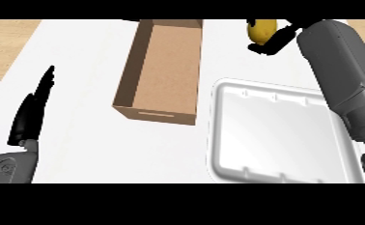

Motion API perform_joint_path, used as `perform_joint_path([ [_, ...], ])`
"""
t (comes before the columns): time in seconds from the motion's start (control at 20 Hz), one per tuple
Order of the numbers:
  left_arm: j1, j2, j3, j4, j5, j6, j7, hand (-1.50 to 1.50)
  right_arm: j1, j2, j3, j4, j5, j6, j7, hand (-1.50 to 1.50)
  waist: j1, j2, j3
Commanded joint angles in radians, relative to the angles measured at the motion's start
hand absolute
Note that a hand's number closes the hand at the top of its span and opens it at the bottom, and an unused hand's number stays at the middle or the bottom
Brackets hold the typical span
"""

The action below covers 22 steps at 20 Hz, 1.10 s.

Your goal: Pick the lemon from the tray and place it in the cardboard box

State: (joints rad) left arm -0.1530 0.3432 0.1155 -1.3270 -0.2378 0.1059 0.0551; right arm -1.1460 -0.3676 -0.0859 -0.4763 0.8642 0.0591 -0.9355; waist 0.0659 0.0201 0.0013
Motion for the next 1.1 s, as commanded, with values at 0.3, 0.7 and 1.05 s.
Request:
perform_joint_path([
  [0.3, -0.003, 0.012, 0.028, 0.032, 0.005, -0.008, -0.016, 0.00, -0.233, 0.183, -0.062, 0.153, -0.083, 0.138, 0.121, 1.50, -0.019, -0.005, -0.002],
  [0.7, -0.005, 0.010, 0.025, 0.020, -0.005, -0.010, -0.020, 0.00, -0.342, 0.310, -0.101, 0.252, -0.113, 0.150, 0.312, 1.50, -0.007, -0.002, -0.003],
  [1.05, -0.025, 0.007, 0.011, 0.007, -0.003, -0.036, -0.008, 0.00, -0.396, 0.366, -0.078, 0.327, -0.152, 0.078, 0.378, 1.50, 0.031, 0.004, -0.003],
])
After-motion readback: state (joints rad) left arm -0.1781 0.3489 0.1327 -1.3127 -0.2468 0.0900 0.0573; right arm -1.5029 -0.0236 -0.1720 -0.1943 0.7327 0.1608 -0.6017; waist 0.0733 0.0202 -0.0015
